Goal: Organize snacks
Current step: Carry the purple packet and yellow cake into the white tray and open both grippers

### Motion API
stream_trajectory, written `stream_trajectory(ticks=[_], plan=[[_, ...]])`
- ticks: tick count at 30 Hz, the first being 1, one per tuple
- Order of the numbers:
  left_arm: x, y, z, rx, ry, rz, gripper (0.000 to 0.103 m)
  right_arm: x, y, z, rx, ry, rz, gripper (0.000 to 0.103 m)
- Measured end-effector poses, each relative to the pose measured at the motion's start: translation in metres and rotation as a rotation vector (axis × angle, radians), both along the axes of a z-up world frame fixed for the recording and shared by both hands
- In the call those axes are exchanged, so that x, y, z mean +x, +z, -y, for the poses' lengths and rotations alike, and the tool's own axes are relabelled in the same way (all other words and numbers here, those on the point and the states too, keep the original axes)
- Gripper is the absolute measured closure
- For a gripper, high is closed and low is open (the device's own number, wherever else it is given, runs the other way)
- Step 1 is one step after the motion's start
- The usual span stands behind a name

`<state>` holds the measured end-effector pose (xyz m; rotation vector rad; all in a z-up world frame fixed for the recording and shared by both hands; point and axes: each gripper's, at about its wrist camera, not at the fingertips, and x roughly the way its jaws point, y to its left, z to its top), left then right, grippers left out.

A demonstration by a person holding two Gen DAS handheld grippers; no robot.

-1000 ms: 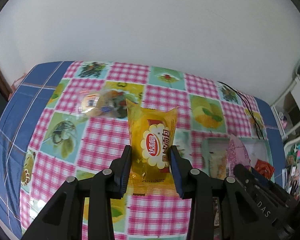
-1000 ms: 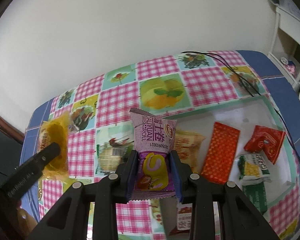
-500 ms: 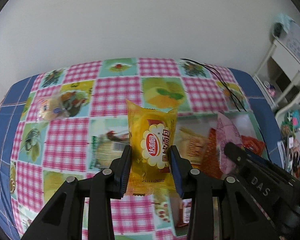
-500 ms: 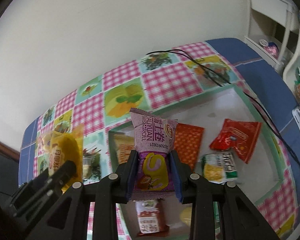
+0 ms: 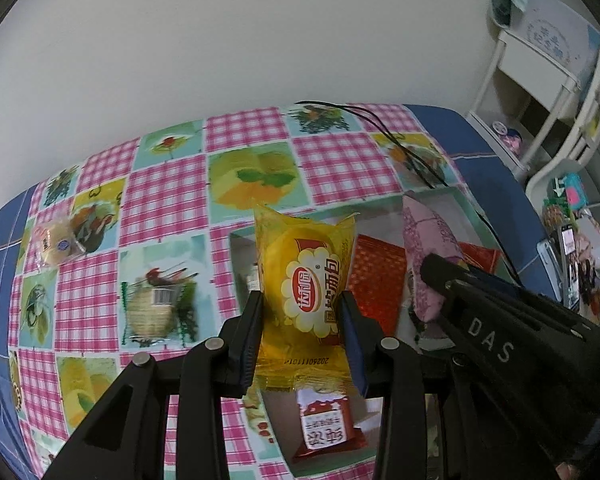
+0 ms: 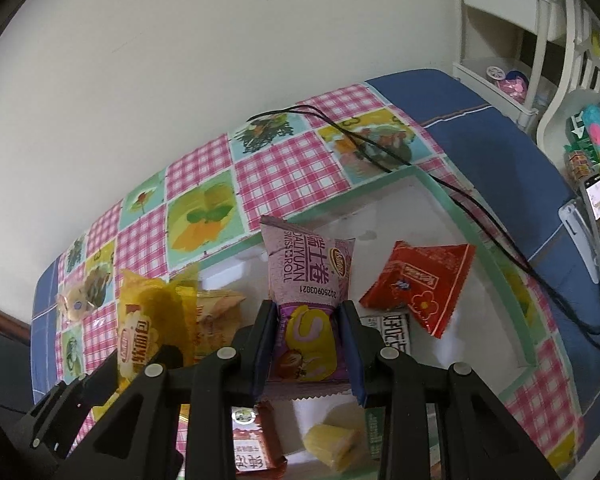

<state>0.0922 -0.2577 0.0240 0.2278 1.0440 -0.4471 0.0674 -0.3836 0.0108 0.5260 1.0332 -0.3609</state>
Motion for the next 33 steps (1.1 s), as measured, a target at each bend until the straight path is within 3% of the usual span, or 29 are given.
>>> stream_trajectory(ticks=[29, 33], plan=[[-0.010, -0.025, 0.028, 0.021, -0.073, -0.041, 0.064, 0.000, -0.019, 0.013, 0.006, -0.014, -0.049, 0.067], [-0.011, -0.022, 0.028, 0.013, -0.074, -0.038, 0.058, -0.001, -0.018, 0.014, 0.006, -0.018, -0.048, 0.067]])
